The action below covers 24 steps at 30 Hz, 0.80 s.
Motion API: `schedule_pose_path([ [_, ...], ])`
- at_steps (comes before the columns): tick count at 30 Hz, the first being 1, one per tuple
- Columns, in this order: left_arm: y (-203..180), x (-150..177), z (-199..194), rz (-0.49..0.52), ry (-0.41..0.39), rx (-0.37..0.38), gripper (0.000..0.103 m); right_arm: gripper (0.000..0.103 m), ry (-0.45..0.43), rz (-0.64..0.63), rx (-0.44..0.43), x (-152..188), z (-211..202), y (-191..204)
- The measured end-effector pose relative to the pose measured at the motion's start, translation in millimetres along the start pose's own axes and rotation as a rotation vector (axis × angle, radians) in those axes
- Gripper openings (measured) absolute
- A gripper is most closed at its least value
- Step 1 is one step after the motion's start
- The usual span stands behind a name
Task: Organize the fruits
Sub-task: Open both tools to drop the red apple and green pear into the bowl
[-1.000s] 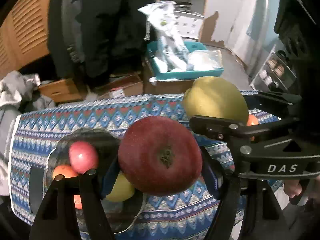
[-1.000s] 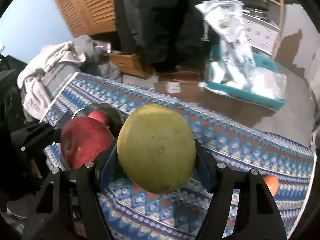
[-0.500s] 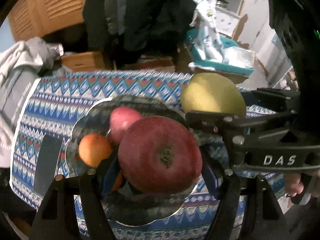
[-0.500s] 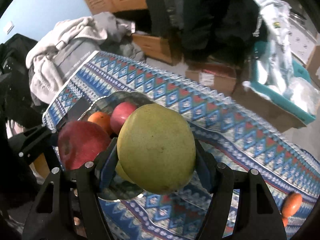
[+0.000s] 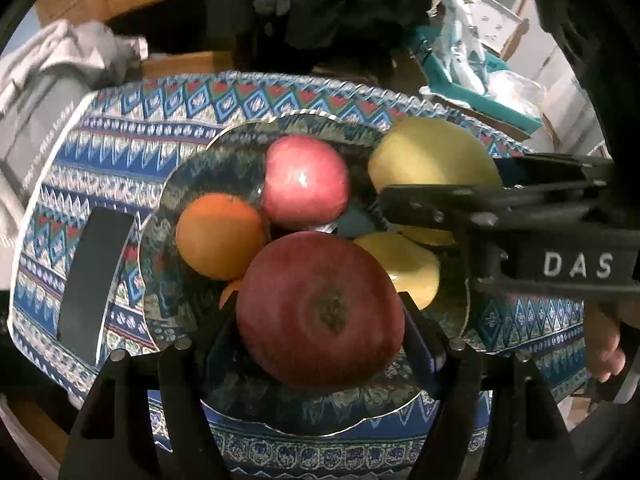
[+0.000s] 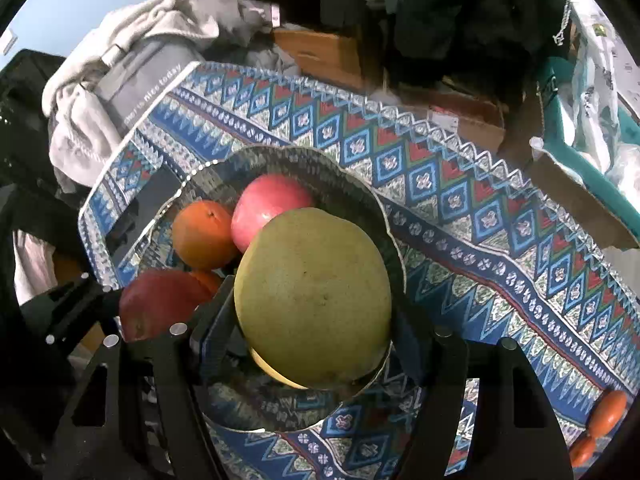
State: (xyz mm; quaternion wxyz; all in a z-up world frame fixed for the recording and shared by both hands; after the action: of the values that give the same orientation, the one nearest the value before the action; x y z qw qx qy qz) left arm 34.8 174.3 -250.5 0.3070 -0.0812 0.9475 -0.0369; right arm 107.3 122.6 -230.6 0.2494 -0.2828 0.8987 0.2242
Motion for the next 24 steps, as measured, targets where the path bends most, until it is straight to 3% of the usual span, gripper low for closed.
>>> schedule_pose_path([
  [7, 5, 8, 11, -0.023, 0.042, 0.002, 0.075, 0.071, 0.031, -0.008, 0.010, 9, 9, 0],
  [18, 5, -10, -4, -0.014, 0.001, -0.028, 0.076, 0.071, -0.066, 0.041, -0.008, -17, -20, -4],
  [24, 6, -29, -15, -0.030, -0.044, -0.031, 0.076, 0.071, -0.125, 0.028, 0.041, -28, -47, -8],
])
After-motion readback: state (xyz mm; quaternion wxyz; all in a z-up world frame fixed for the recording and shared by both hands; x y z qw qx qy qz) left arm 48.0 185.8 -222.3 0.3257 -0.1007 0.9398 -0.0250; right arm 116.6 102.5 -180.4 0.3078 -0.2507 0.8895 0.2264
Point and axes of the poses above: each gripper's, at about its wrist camera, not at the fingertips, and z roughly the way its jaws point, y to its left, x to its underside, the point moved 7 cm from there along z, roughly the way its jaws point, and after that the axes turned 15 degrees about -y, right-handed, at the moved point
